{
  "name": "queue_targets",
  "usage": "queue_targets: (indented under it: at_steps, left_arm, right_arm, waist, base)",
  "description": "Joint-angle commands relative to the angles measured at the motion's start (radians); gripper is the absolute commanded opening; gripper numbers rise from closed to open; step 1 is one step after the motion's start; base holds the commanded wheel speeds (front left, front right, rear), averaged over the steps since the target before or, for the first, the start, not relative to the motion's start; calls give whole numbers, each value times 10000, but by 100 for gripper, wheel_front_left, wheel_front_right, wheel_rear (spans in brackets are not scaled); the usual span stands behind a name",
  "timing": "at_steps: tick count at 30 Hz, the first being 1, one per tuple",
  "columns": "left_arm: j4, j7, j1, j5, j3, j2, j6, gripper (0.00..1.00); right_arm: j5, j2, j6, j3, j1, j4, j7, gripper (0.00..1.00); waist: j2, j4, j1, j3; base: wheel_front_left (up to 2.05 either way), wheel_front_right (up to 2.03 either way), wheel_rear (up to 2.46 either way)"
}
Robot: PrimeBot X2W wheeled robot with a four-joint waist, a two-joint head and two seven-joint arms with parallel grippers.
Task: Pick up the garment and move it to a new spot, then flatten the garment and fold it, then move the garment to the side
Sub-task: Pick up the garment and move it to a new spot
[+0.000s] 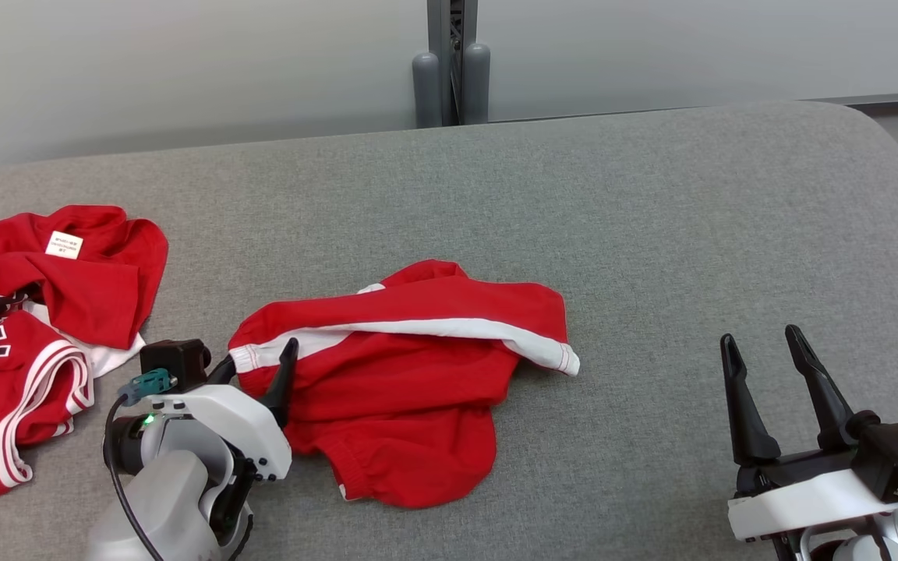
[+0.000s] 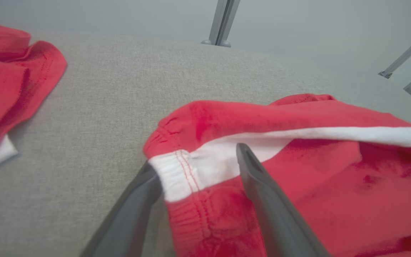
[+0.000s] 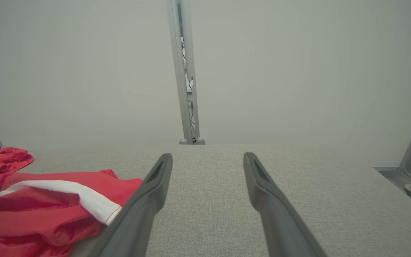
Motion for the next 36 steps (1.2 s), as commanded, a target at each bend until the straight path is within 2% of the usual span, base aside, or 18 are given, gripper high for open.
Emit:
queue_targets:
  at_steps: [1, 9, 14, 23, 30, 36]
  left_arm:
    - [-89, -44, 96, 113, 66, 42, -51, 100]
    - [-782, -48, 643, 658, 378, 238, -60, 100]
    - [-1677, -49, 1206, 1284, 877, 423, 390, 100]
    - [-4205, -49, 2841, 2772, 2224, 470, 1336, 100]
    - [-5464, -49, 4088, 3494, 3224, 418, 1741, 100]
    - [-6047, -50, 4859, 3893, 3806, 359, 1896, 100]
  right_arm:
    - [-87, -63, 1, -24, 91, 11, -27, 100]
    - [-98, -63, 1, -152, 203, 111, -27, 100]
    - [-153, -63, 1, -290, 350, 182, -27, 100]
    - [-342, -63, 1, -648, 446, 144, -27, 100]
    - [-486, -63, 1, -787, 624, 75, -27, 100]
    - [-532, -63, 1, -871, 817, 13, -25, 100]
  waist:
    - [0, 28, 0, -29]
    - [0, 214, 0, -277]
    - [0, 376, 0, -489]
    - [0, 577, 0, -857]
    - [0, 654, 0, -1223]
    - [0, 710, 0, -1412]
  base:
    - [0, 0, 0]
    - [0, 0, 0]
    - [0, 0, 0]
    - [0, 0, 0]
    - [0, 0, 0]
    - [0, 0, 0]
